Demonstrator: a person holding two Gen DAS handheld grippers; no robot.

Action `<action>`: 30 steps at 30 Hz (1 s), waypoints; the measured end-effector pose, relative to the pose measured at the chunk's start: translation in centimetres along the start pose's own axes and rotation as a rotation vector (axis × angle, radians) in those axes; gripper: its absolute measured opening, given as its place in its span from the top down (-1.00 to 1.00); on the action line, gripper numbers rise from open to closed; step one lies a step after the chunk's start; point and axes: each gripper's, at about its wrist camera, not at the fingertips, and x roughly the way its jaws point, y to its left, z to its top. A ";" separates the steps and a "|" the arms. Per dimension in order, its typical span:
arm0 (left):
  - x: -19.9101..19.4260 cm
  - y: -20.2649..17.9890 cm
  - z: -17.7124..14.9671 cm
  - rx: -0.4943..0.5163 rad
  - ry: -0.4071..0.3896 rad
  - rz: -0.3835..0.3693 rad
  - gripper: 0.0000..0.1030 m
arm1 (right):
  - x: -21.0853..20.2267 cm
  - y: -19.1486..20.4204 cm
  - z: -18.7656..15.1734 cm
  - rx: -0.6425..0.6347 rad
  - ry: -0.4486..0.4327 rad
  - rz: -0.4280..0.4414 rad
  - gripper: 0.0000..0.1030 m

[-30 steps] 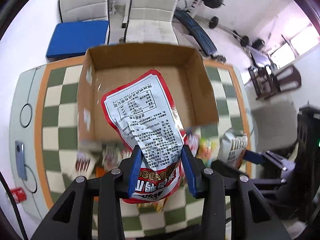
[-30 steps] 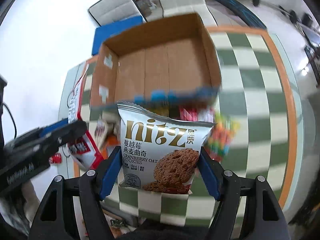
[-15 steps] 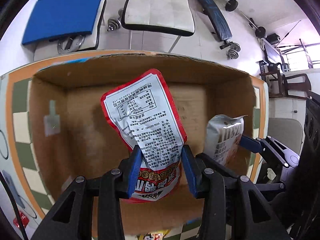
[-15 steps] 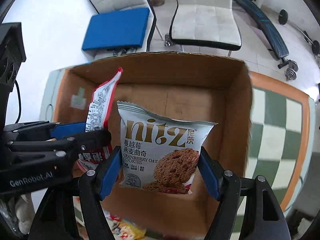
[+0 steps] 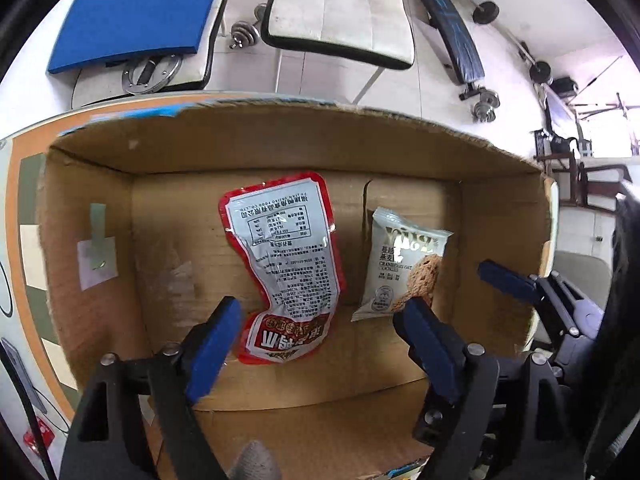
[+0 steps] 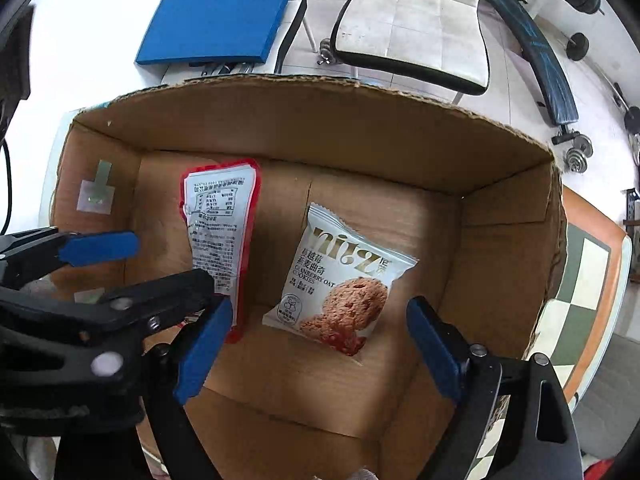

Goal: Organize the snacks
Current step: 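Carry both packets over the cardboard box and open both tools to drop them, then grasp the yellow panda snack bag with the left tool while the right tool grasps the candy-ball bag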

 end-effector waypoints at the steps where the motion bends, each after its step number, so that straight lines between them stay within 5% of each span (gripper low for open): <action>1: -0.6 0.1 -0.3 -0.002 -0.012 0.003 -0.61 | -0.1 -0.1 -0.1 0.009 -0.002 0.004 -0.79; 11: -5.4 -0.5 -5.2 0.011 -0.135 -0.013 -0.62 | -3.9 0.6 -3.8 0.053 -0.056 0.056 -0.80; 19: -9.5 -1.8 -16.0 0.051 -0.292 0.096 -0.62 | -8.5 0.5 -11.7 0.127 -0.146 0.122 -0.80; 23: -7.0 -0.6 -21.2 0.004 -0.233 0.093 -0.62 | -8.6 0.2 -17.8 0.196 -0.139 0.166 -0.80; 30: 2.6 1.9 -28.3 -0.066 -0.011 0.037 -0.62 | -3.4 -2.5 -27.7 0.358 -0.015 0.150 -0.80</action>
